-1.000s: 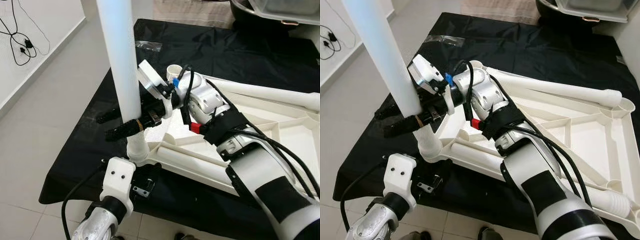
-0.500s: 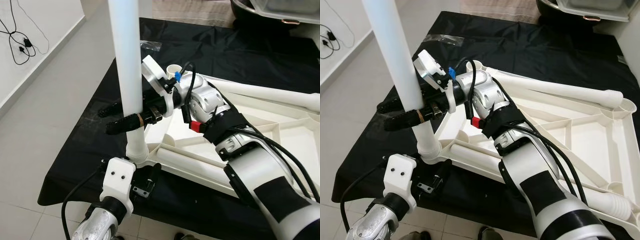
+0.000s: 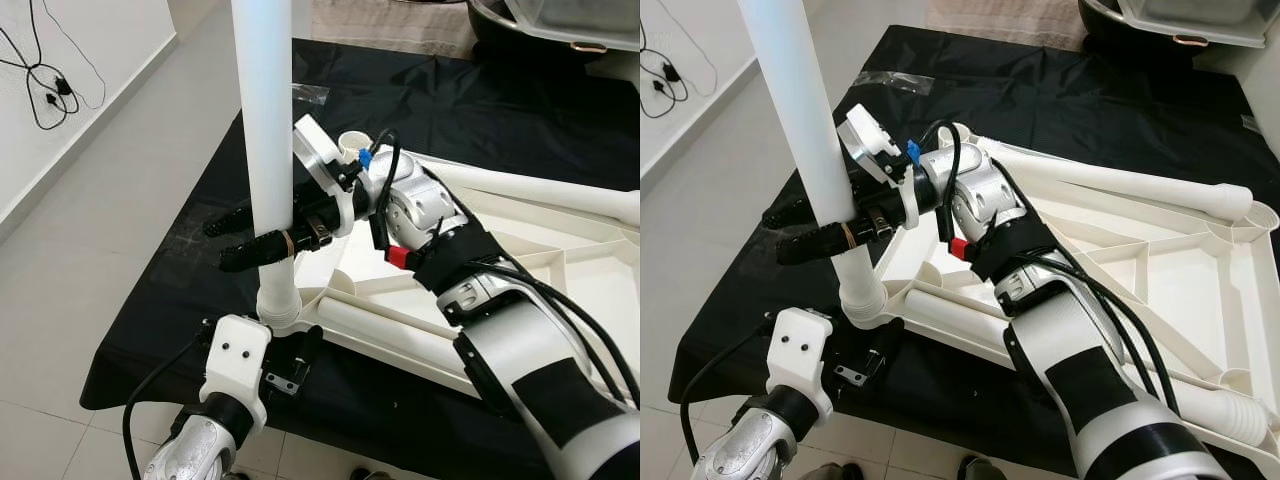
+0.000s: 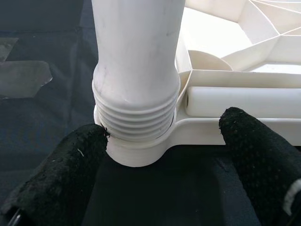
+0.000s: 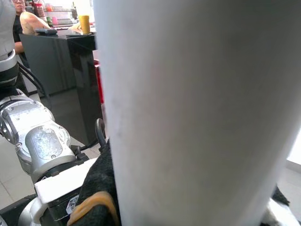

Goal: Building children table

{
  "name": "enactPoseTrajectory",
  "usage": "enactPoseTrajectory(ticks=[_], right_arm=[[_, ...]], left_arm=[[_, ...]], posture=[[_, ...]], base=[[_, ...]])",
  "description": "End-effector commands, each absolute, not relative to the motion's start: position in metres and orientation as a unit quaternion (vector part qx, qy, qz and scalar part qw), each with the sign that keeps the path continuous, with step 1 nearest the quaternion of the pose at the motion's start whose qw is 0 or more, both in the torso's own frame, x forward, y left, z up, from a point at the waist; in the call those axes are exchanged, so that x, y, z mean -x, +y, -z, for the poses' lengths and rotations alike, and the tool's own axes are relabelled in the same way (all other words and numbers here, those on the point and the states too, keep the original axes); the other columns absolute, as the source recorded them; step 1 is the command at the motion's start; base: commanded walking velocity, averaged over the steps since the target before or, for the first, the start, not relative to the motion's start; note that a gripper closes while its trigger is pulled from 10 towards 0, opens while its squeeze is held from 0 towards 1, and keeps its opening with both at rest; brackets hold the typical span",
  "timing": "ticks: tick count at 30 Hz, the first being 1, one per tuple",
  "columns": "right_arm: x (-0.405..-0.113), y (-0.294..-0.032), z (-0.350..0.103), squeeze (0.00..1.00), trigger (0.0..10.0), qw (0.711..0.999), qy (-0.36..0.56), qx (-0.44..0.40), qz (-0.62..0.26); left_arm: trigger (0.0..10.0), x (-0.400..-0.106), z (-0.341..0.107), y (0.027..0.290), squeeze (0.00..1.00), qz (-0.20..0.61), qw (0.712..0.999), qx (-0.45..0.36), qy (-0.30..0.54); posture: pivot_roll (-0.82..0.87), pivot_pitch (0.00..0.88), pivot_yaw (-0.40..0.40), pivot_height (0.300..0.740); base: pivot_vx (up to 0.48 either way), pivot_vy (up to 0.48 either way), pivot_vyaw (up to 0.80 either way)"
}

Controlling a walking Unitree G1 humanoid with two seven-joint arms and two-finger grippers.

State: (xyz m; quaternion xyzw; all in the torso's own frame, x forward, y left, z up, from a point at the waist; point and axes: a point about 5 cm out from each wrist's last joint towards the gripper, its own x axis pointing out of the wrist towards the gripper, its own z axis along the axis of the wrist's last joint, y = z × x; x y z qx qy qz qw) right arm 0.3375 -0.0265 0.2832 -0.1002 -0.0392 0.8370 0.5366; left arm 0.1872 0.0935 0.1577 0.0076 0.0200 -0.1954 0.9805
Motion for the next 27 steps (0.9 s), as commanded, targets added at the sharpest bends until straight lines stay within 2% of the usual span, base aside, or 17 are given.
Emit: enactPoseTrajectory(ticks=[1,9,10,16,19,27], right_arm=[[-0.341,-0.04,-0.222,0.0,10.0,0.556,0.094,0.098,-0.82],[-0.338,-0.048,-0.219,0.0,10.0,0.564,0.09,0.093,-0.816],[-0.339,-0.053,-0.219,0.0,10.0,0.578,0.085,0.09,-0.806],[-0.338,-0.06,-0.22,0.0,10.0,0.594,0.079,0.09,-0.795],[-0.339,-0.06,-0.221,0.0,10.0,0.612,0.074,0.093,-0.782],[-0.334,-0.056,-0.222,0.0,10.0,0.628,0.072,0.107,-0.767]], left_arm=[[10.0,-0.186,-0.154,0.095,0.0,0.194,0.98,-0.015,0.028],[10.0,-0.187,-0.154,0.096,0.0,0.193,0.981,-0.016,0.026],[10.0,-0.188,-0.154,0.096,0.0,0.193,0.981,-0.017,0.025],[10.0,-0.191,-0.155,0.096,0.0,0.193,0.981,-0.017,0.022],[10.0,-0.192,-0.156,0.097,0.0,0.194,0.981,-0.019,0.02],[10.0,-0.195,-0.157,0.099,0.0,0.193,0.981,-0.023,0.018]], posture=[[0.1,0.234,-0.048,0.74],[0.1,0.234,-0.049,0.74],[0.09,0.241,-0.05,0.74],[0.09,0.244,-0.05,0.74],[0.09,0.247,-0.045,0.74],[0.09,0.252,-0.044,0.74]], base=[[0.0,0.0,0.0],[0.0,0.0,0.0],[0.0,0.0,0.0],[0.0,0.0,0.0],[0.0,0.0,0.0],[0.0,0.0,0.0]])
